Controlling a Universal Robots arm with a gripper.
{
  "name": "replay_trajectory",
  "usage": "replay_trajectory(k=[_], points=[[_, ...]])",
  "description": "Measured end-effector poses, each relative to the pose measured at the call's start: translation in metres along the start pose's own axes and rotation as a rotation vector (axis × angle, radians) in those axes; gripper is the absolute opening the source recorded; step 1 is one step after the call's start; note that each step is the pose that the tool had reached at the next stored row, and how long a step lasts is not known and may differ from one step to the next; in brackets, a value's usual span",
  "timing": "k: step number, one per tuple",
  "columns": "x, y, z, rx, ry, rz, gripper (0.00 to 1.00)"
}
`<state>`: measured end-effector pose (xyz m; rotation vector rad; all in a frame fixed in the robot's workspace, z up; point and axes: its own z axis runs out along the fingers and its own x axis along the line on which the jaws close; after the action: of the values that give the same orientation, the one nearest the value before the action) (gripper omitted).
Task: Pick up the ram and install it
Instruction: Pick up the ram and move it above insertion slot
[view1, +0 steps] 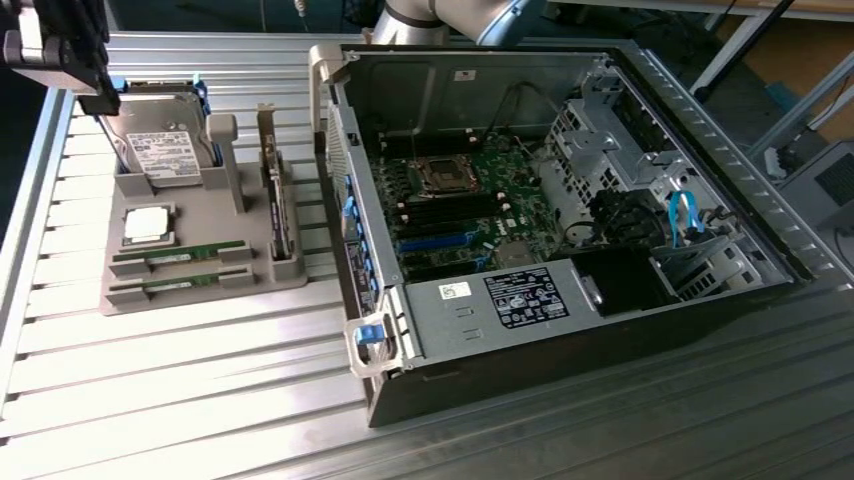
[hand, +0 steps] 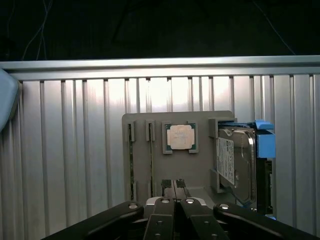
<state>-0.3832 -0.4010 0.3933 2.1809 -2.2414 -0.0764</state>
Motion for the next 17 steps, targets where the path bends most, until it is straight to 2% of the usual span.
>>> replay_trajectory(k=[6, 17], points=[[0.000, -0.0001, 0.0004, -0.0001, 0.0001, 0.000, 0.10], [0.000, -0.0005, 0.0101, -0.0001, 0.0000, 0.000, 0.10]])
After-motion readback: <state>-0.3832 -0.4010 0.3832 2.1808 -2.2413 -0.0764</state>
